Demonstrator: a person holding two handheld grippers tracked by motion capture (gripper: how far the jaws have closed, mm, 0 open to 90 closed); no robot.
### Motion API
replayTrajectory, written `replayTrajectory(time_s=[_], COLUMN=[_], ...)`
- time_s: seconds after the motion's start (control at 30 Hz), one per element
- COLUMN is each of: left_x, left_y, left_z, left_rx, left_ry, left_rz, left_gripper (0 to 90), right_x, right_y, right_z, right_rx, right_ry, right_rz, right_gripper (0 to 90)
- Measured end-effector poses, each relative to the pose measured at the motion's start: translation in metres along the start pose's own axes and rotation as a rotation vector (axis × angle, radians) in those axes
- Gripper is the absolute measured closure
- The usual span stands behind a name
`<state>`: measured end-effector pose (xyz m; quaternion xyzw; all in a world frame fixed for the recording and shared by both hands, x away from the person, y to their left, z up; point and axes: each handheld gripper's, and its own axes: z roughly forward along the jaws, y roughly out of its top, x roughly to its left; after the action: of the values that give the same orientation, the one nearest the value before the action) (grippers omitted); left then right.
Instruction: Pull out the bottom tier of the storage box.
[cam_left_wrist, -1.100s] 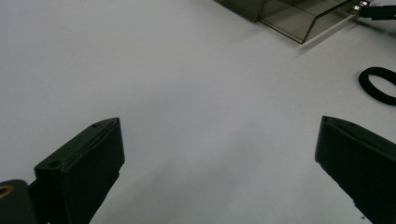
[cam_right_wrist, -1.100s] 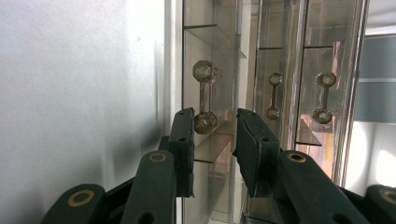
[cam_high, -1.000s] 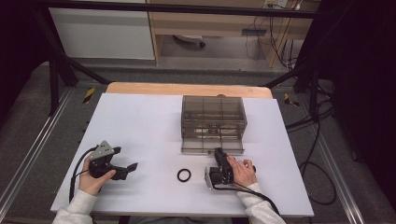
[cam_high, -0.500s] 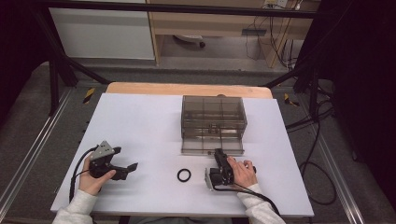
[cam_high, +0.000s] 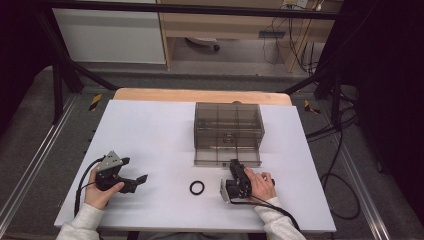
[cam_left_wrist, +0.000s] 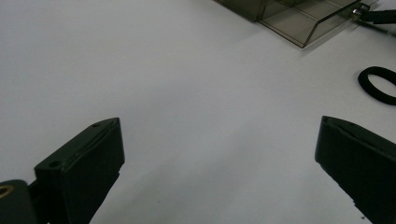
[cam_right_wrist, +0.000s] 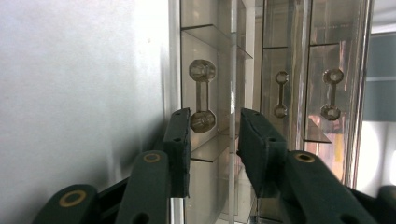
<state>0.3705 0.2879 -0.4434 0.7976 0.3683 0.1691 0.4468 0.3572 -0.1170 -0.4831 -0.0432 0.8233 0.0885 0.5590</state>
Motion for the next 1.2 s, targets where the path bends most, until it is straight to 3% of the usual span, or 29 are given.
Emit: replayTrajectory(time_s=[0.23,0.33,0.6,0.83,1.0,1.2], left_x=[0.0,0.0,0.0,0.0,0.0,0.0], left_y=[0.0,0.0,0.0,0.0,0.0,0.0], left_z=[0.0,0.0,0.0,0.0,0.0,0.0], left_rx=[0.0,0.001,0.002,0.002,0.002,0.002], left_ry=[0.0,0.0,0.0,0.0,0.001,0.0], left_rz=[0.0,0.0,0.001,0.002,0.001,0.001], left_gripper=[0.9,0.9,0.9,0.9,0.9,0.9], right_x=[-0.008,-0.011,-0.024,-0.034,-0.041,-0.047], right_y=[-0.005,-0.006,-0.013,-0.021,-0.026,-0.032], right_z=[-0.001,-0.002,-0.005,-0.007,-0.008,-0.008], right_rx=[-0.021,-0.016,-0.041,-0.07,-0.062,-0.061], right_ry=[0.035,0.042,0.069,0.133,0.191,0.248], right_rz=[0.121,0.206,0.37,0.532,0.697,0.826], right_gripper=[52.6,45.4,35.0,25.4,17.8,11.9])
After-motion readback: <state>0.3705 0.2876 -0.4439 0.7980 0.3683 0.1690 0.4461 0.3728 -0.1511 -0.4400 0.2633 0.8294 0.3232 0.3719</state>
